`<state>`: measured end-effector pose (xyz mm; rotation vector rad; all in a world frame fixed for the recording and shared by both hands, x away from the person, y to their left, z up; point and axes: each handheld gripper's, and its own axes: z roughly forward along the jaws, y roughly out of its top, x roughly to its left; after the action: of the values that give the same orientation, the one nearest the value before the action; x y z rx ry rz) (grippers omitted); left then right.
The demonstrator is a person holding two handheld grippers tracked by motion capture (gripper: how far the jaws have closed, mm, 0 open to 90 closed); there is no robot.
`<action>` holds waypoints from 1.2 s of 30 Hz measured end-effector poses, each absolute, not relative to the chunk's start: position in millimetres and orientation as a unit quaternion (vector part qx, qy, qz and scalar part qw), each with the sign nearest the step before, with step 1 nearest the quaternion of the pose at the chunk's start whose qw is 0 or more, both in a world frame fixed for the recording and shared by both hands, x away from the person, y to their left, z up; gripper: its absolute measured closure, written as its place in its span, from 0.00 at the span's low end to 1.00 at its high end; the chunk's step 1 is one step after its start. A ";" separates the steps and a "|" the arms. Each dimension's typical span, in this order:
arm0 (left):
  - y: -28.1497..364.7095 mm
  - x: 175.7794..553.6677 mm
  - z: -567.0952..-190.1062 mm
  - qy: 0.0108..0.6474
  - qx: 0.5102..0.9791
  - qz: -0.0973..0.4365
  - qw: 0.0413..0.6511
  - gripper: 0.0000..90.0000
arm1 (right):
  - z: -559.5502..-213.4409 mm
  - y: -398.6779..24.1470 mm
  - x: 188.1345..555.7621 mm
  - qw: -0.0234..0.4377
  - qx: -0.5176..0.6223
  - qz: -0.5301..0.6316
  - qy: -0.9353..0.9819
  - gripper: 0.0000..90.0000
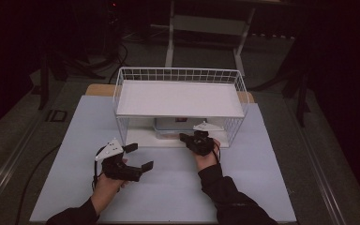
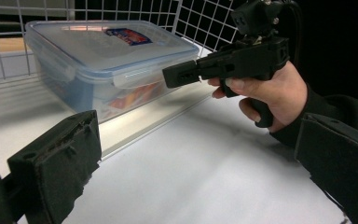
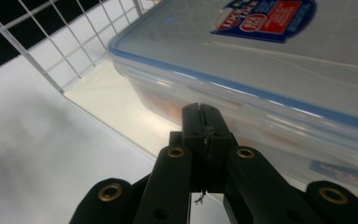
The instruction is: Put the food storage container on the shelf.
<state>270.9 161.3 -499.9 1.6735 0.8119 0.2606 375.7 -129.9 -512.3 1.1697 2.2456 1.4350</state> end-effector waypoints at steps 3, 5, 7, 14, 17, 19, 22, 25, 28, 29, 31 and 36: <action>161.3 270.9 -499.9 0.348 0.719 0.113 0.591 0.00 | -512.4 -127.9 375.0 0.117 0.398 0.488 0.768 1.00; 161.2 270.8 -500.0 0.348 0.719 0.113 0.591 0.00 | -514.4 -124.4 375.6 0.119 0.395 0.485 0.771 1.00; 161.0 270.7 -499.7 0.347 0.720 0.113 0.591 0.00 | -516.7 -122.9 374.4 0.120 0.400 0.482 0.770 1.00; 160.4 271.3 -497.0 0.341 0.722 0.112 0.591 0.00 | -512.5 -122.7 355.7 0.103 0.375 0.494 0.778 0.91; 159.9 270.9 -495.5 0.338 0.723 0.112 0.592 0.00 | -507.3 -123.3 348.5 0.109 0.353 0.500 0.784 0.80; 159.6 270.5 -493.8 0.333 0.723 0.111 0.595 0.00 | -503.7 -124.3 343.3 0.107 0.346 0.504 0.784 0.68; 158.9 269.9 -489.8 0.326 0.724 0.108 0.598 0.00 | -499.7 -126.5 336.9 0.109 0.341 0.516 0.778 0.51; 158.5 269.4 -484.8 0.319 0.725 0.104 0.601 0.00 | -495.7 -131.5 331.8 0.097 0.334 0.531 0.773 0.28; 159.2 268.0 -478.6 0.310 0.728 0.105 0.602 0.00 | -492.1 -138.8 327.2 0.078 0.324 0.545 0.770 0.18; 159.6 267.4 -476.7 0.307 0.729 0.106 0.602 0.00 | -490.4 -141.5 324.9 0.077 0.319 0.547 0.770 0.18; 160.4 265.9 -473.7 0.302 0.728 0.104 0.606 0.00 | -487.3 -147.1 320.0 0.087 0.312 0.551 0.769 0.17; 163.7 263.7 -470.8 0.295 0.732 0.092 0.607 0.00 | -479.5 -163.0 308.3 0.105 0.305 0.550 0.771 0.16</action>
<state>263.7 163.7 -470.8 1.6935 0.6829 0.2122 308.3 -163.0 -479.5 0.8998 2.2719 1.6202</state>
